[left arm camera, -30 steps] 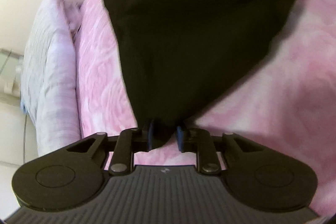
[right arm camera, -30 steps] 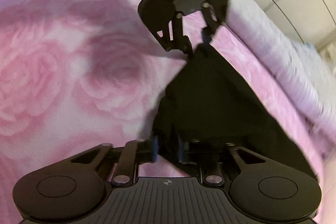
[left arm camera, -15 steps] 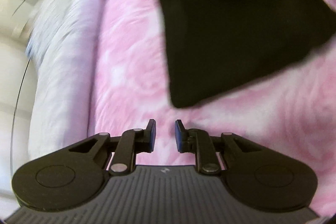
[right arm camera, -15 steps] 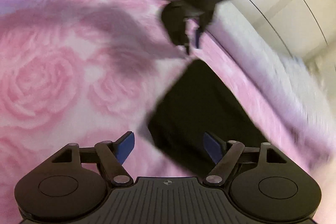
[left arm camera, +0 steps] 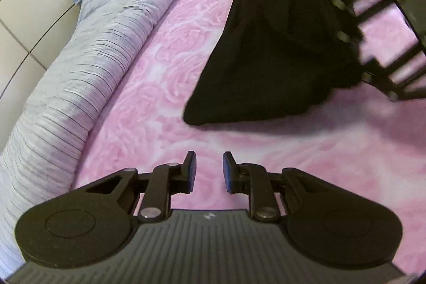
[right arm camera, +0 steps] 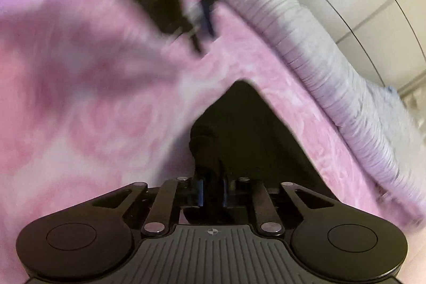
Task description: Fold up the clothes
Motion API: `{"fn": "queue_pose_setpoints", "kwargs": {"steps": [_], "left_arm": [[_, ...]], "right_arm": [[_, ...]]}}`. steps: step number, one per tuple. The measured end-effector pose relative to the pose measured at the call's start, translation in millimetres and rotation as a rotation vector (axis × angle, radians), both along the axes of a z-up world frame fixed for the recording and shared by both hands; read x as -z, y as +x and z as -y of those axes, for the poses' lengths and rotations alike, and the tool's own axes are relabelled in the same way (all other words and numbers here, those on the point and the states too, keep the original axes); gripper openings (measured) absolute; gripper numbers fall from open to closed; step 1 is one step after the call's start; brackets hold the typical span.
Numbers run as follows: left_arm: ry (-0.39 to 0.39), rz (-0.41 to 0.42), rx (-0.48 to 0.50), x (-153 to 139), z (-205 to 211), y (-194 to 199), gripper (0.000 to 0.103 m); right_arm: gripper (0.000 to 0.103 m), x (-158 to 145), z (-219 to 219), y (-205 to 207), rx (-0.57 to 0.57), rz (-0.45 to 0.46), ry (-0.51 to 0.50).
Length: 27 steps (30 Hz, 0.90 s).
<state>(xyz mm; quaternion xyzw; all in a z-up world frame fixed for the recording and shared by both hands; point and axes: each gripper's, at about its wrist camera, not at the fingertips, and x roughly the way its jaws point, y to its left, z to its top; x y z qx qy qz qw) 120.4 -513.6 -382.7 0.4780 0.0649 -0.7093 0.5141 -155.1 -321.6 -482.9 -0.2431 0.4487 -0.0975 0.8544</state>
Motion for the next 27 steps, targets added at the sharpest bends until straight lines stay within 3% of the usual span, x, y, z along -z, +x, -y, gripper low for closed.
{"fn": "queue_pose_setpoints", "kwargs": {"steps": [3, 7, 11, 13, 16, 19, 22, 24, 27], "left_arm": [[0.005, -0.053, -0.061, -14, 1, -21, 0.021], [-0.014, -0.103, -0.116, -35, 20, -63, 0.021], [-0.048, -0.147, -0.163, -56, 57, -120, 0.021], [-0.072, -0.16, -0.183, -63, 82, -154, 0.023], [-0.09, -0.201, -0.224, -63, 127, -206, 0.025], [-0.063, -0.221, -0.231, -51, 174, -254, 0.027], [0.002, -0.247, -0.229, -34, 215, -293, 0.029], [0.05, -0.235, -0.236, -23, 239, -310, 0.029], [0.096, -0.233, -0.261, -13, 263, -317, 0.029]], "right_arm": [[0.011, -42, 29, 4, 0.04, 0.083, 0.136], [0.011, -104, 104, -11, 0.119, 0.239, 0.357], [0.011, -170, 218, -81, 0.198, 0.48, 0.558], [0.011, -189, 281, -131, 0.261, 0.615, 0.643], [0.011, -172, 381, -216, 0.453, 0.791, 0.77], [0.011, -93, 470, -289, 0.76, 0.88, 1.007], [0.011, -19, 523, -327, 0.993, 0.849, 1.173], [0.011, 3, 539, -336, 1.026, 0.815, 1.23], [0.011, -3, 543, -334, 0.982, 0.81, 1.256]]}}
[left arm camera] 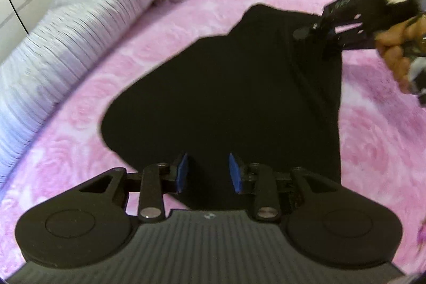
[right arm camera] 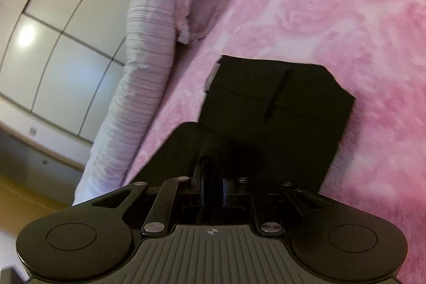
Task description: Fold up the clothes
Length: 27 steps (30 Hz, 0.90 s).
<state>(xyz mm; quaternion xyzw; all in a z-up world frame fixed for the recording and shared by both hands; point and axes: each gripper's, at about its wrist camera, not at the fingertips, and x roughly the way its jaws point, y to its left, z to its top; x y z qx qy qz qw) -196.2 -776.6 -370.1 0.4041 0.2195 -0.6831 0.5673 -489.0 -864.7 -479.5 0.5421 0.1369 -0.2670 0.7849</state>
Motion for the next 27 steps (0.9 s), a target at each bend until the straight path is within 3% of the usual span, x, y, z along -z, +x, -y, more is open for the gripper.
{"fn": "queue_pose_setpoints", "kwargs": {"steps": [3, 7, 9, 12, 16, 19, 22, 24, 27], "left_arm": [[0.032, -0.012, -0.025, 6, 20, -4, 0.029], [0.026, -0.052, -0.058, 4, 38, -9, 0.03], [0.061, -0.059, -0.059, 15, 49, -14, 0.03], [0.105, -0.054, -0.057, 36, 62, -18, 0.03], [0.09, -0.09, -0.093, 35, 66, -9, 0.03], [0.065, -0.136, -0.137, 31, 69, 4, 0.03], [0.082, -0.202, -0.181, 35, 81, 21, 0.03], [0.1, -0.248, -0.22, 41, 92, 32, 0.027], [0.133, -0.29, -0.255, 51, 105, 43, 0.022]], "right_arm": [[0.01, -20, 9, 4, -0.028, 0.046, 0.007], [0.01, -66, 24, -23, -0.034, 0.143, -0.157], [0.01, -55, 33, -43, 0.011, 0.058, -0.177], [0.018, -10, 48, -53, -0.019, -0.08, -0.042], [0.029, -16, 52, -65, -0.026, -0.061, -0.057], [0.031, -22, 55, -70, -0.002, -0.044, -0.046], [0.03, -23, 64, -60, -0.016, -0.057, -0.053], [0.018, -22, 66, -53, -0.036, -0.136, -0.08], [0.017, -10, 65, -62, -0.051, -0.164, -0.085]]}}
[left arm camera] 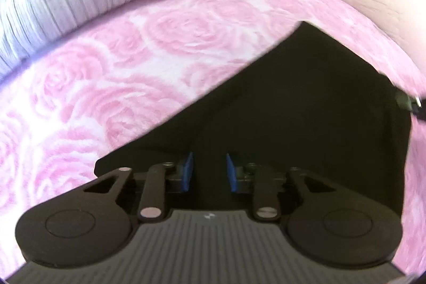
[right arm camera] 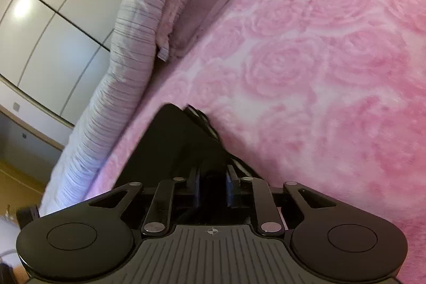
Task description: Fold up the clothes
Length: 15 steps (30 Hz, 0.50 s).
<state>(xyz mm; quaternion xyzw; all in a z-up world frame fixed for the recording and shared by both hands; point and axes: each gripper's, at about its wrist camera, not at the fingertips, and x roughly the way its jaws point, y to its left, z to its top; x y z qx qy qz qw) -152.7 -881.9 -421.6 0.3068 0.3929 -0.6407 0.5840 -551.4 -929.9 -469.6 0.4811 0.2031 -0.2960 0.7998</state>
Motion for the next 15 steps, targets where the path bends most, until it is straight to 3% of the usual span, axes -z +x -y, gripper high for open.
{"fn": "queue_pose_setpoints", "kwargs": {"steps": [4, 7, 10, 14, 15], "left_arm": [[0.022, 0.001, 0.028, -2, 8, 1, 0.022], [0.008, 0.04, 0.016, -18, 8, 11, 0.022], [-0.023, 0.1, -0.001, -40, -7, 27, 0.03], [-0.022, 0.237, 0.082, -55, -30, 39, 0.04], [-0.017, 0.27, 0.11, -57, -38, 40, 0.041]], "right_arm": [[0.019, 11, -3, -15, 0.027, 0.004, 0.031], [0.023, -2, -12, -20, 0.058, -0.033, 0.006], [0.027, -22, -31, -26, 0.081, -0.082, -0.018], [0.031, -50, -80, -11, -0.05, -0.16, -0.101], [0.037, -50, -96, -3, -0.095, -0.157, -0.088]]}}
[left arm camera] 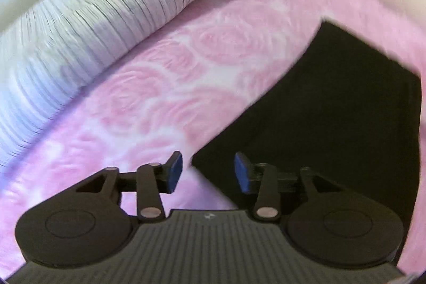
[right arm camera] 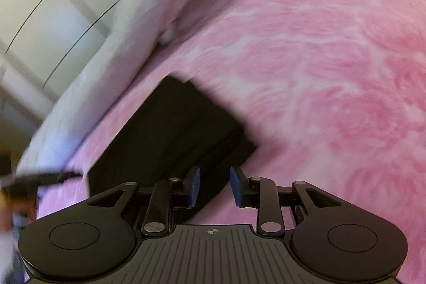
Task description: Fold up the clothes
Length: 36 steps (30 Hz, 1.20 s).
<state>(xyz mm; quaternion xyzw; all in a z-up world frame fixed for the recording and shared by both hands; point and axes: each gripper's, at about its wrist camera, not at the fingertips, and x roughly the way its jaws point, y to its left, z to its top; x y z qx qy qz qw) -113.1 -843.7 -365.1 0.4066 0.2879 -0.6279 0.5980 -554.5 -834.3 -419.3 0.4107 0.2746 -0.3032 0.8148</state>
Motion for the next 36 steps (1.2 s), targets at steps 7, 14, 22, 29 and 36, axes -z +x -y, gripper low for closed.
{"fn": "queue_pose_setpoints", "kwargs": {"steps": [7, 14, 22, 29, 36], "left_arm": [[-0.01, 0.193, 0.302, 9, -60, -27, 0.048], [-0.031, 0.186, 0.474, 28, -96, -41, 0.049], [-0.095, 0.278, 0.582, 32, -122, -41, 0.055], [-0.108, 0.223, 0.592, 10, -130, -45, 0.055], [-0.071, 0.014, 0.527, -11, -112, -79, 0.059]], "right_arm": [[0.07, 38, -106, 63, -0.191, 0.061, 0.305], [0.073, 80, -153, 94, 0.055, 0.108, 0.379], [0.016, 99, -140, 85, 0.282, 0.216, 0.477], [0.014, 42, -112, 17, 0.054, 0.089, 0.428], [0.014, -10, -26, -117, -0.19, -0.283, 0.308]]}}
